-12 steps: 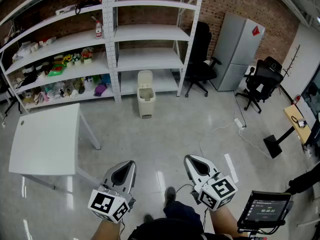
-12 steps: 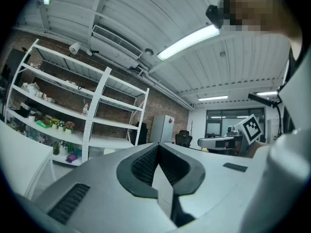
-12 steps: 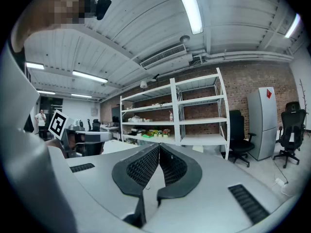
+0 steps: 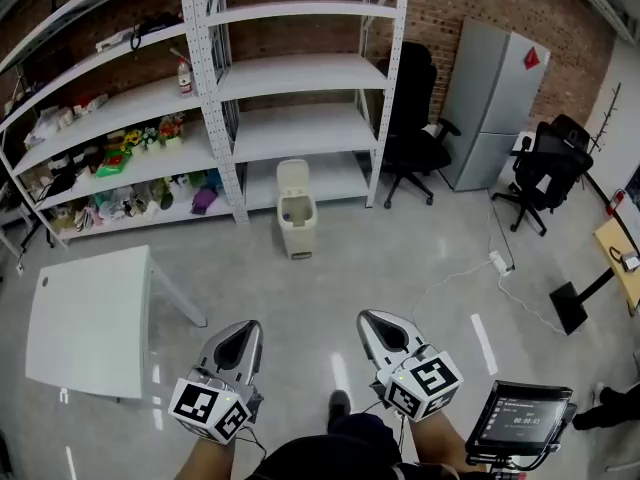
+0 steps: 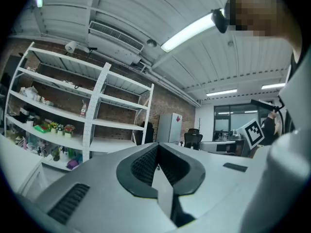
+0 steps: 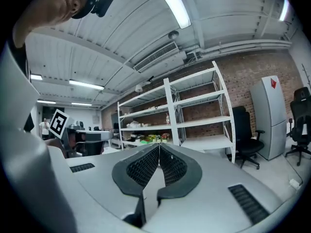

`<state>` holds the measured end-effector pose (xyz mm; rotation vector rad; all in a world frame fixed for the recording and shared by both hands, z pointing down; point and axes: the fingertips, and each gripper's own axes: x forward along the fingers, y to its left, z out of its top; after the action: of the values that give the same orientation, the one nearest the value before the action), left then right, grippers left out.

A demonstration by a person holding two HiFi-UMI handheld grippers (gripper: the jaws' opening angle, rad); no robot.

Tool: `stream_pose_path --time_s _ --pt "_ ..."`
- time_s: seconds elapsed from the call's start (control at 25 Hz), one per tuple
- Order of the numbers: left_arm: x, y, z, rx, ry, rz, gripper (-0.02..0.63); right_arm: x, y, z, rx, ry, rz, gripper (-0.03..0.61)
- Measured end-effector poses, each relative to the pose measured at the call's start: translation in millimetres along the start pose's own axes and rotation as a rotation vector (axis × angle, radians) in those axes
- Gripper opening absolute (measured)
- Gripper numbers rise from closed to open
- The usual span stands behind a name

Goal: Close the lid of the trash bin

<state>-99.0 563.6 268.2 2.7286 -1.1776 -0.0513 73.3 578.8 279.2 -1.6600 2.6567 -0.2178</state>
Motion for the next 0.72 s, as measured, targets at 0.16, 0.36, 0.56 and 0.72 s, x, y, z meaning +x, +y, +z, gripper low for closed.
stream_pose_path --time_s 0.16,0.36,0.56,0.72 --pt "63.9 4.9 5.0 0.006 0.036 -0.013 -0.009 35.2 -55.2 11.5 0.009 0.002 0.033 0.008" --pt "123.3 23.2 16.6 0.032 0.057 0.039 -0.009 77.5 -114.4 19.3 0.052 -0.004 0.041 0.008" --pt "168.7 59.9 15.9 0.013 0.079 0.078 -0.009 121.1 -145.7 24.4 0.054 0.002 0.054 0.007" --pt "202.9 93.5 11.0 0.004 0.076 0.069 -0.009 161.9 -166.0 16.6 0.062 0.019 0.034 0.008"
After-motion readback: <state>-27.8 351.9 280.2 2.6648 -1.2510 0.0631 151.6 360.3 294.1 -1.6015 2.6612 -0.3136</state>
